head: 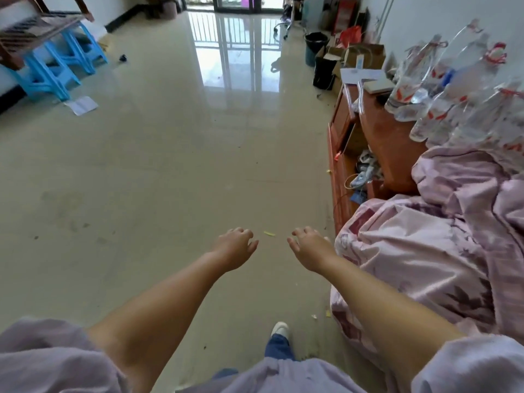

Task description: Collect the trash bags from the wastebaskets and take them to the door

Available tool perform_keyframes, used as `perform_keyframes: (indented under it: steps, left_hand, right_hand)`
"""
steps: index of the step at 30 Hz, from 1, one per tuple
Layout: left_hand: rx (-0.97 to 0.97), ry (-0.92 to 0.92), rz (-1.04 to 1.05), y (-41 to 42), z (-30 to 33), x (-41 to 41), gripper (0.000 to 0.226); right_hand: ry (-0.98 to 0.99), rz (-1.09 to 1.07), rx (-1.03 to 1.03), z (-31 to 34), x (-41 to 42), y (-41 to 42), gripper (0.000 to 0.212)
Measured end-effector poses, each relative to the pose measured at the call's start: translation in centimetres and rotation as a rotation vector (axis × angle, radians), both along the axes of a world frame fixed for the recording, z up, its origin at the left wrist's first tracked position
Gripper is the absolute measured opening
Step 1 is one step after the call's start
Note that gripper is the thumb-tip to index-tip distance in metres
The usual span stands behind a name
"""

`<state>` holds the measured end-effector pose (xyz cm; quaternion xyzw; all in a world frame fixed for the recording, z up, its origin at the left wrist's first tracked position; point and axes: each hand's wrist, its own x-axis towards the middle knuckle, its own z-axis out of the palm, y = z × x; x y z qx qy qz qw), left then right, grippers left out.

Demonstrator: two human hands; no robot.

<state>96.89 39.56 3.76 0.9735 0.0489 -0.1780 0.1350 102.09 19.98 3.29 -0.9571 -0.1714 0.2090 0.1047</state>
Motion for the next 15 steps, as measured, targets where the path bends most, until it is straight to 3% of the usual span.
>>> perform_keyframes:
  steps: [15]
  left_hand:
    - [0.026, 0.069, -0.088, 5.9, -1.3, 38.2, 0.046]
  right_hand:
    - [0.113, 0.002, -0.158, -1.8, 37.9, 5.1, 0.045]
